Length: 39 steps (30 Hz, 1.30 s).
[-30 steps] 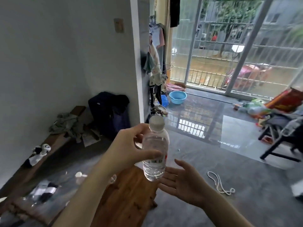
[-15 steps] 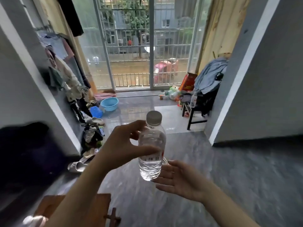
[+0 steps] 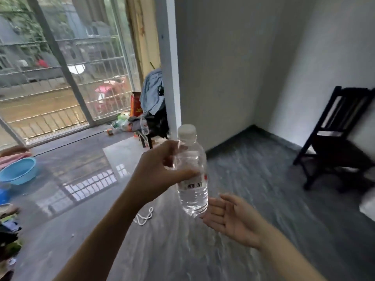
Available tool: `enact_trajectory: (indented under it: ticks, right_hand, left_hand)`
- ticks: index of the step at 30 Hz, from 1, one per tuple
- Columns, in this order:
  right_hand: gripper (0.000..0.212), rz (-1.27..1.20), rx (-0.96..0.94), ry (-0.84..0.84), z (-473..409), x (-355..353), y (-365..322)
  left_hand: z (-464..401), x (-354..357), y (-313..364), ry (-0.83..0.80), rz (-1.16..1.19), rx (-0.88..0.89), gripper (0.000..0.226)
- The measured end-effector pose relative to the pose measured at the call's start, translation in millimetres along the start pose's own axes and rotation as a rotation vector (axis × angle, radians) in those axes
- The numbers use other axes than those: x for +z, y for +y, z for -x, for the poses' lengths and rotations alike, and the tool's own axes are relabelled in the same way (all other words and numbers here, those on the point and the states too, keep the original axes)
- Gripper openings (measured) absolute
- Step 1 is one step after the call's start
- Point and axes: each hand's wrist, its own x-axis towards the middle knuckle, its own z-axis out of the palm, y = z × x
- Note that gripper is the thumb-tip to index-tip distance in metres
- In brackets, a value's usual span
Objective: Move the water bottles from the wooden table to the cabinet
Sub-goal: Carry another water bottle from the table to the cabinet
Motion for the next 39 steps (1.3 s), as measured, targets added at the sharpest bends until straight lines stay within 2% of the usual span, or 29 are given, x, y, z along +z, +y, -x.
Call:
enact_trajectory:
  ticks: [4, 9, 23, 28, 33, 39]
  right_hand:
    - [0.041, -0.100, -0.090, 0.095, 26, -49, -15]
    - [0.036, -0.273, -0.224, 0.168, 53, -91, -26]
    - [0.041, -0.491, -0.510, 0.505, 114, -137, -13]
    - [0.053, -0.582, -0.612, 0.574, 139, -157, -5]
    - [0.056, -0.615, -0.673, 0.632, 159, -185, -5]
    - [0.053, -0.641, -0.722, 0.642, 196, -238, -19]
  left_hand:
    - [-42, 56, 27, -0.168, 0.084, 0.076, 0.052]
    - [-83, 113, 52, -0.387, 0.146, 0.161, 0.054]
    - [-138, 236, 107, -0.920, 0.324, 0.437, 0.049]
    - [-140, 275, 130, -1.036, 0.368, 0.508, 0.042]
    - [-140, 323, 153, -1.052, 0.378, 0.557, 0.065]
    - [-141, 381, 197, -1.080, 0.375, 0.634, 0.053]
